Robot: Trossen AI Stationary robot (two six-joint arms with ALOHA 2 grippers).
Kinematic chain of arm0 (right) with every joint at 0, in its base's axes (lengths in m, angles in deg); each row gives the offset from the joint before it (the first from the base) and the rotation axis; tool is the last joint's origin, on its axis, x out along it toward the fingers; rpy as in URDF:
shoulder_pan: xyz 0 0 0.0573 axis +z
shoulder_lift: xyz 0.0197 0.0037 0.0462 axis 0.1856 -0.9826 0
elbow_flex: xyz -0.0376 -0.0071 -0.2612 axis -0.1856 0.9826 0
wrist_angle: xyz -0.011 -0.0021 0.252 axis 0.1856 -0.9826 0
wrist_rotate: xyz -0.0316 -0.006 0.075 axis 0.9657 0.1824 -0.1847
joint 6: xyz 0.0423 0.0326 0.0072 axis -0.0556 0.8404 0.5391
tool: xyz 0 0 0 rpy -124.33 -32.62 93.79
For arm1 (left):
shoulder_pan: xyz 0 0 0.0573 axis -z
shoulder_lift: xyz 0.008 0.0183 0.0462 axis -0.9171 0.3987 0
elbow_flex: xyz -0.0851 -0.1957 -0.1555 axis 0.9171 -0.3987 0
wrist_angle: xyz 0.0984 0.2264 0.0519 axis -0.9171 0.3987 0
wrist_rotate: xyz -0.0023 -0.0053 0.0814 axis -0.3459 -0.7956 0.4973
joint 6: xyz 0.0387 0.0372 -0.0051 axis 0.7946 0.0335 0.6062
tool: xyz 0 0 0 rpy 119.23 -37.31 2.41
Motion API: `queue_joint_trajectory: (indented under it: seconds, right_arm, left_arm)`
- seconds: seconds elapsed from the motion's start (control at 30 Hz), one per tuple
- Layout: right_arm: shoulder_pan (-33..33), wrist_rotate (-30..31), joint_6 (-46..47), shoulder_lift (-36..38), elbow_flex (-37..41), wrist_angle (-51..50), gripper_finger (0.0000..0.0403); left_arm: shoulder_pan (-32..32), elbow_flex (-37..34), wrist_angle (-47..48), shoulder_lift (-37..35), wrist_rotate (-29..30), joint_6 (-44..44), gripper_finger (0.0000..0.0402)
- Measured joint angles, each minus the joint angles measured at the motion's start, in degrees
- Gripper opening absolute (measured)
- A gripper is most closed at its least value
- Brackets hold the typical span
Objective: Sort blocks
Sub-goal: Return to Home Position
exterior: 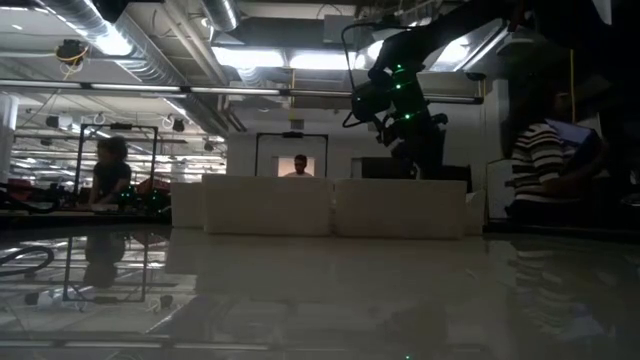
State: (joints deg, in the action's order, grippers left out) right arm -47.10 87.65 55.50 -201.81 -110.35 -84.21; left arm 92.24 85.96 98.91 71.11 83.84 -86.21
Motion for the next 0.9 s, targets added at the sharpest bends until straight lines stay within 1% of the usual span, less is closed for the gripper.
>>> queue_joint_trajectory:
  seconds: [0.1,0.17,0.27,0.37,0.47,0.57,0.7,0.8,0.9]
  right_arm:
    - [0.0,-0.1,0.4,0.0,0.0,-1.0,0.0238]
    - [0.1,-1.6,0.5,0.6,0.0,-0.7,0.0238]
    - [0.5,-5.0,-0.1,3.1,-0.4,0.4,0.0239]
    - [1.3,-7.8,-1.4,6.6,-1.8,2.3,0.0239]
    - [2.6,-9.4,-2.9,11.2,-3.4,6.1,0.0239]
    - [4.0,-10.8,-5.6,16.5,-4.1,10.3,0.0239]
    - [6.3,-11.1,-7.5,23.8,-4.2,14.3,0.0239]
    - [7.7,-11.1,-8.5,28.7,-4.2,14.5,0.0239]
    - [8.4,-11.1,-9.0,33.0,-4.2,14.2,0.0239]
  left_arm:
    - [0.0,0.0,-0.1,0.0,0.2,4.5,0.0086]
    - [-0.3,0.0,-1.3,0.0,0.3,7.5,0.0086]
    - [-2.4,0.0,-5.4,0.0,0.3,9.8,0.0086]
    - [-5.1,-1.0,-9.8,-0.1,-2.1,12.1,0.0086]
    - [-8.3,-5.1,-17.7,0.0,-6.1,14.6,0.0086]
    - [-12.2,-10.4,-25.8,0.3,-11.6,14.9,0.0086]
    - [-17.5,-16.5,-34.5,0.3,-17.5,11.7,0.0086]
    - [-21.3,-19.6,-37.8,0.1,-20.5,9.1,0.0086]
    - [-24.9,-21.6,-38.1,0.1,-21.5,6.6,0.0086]
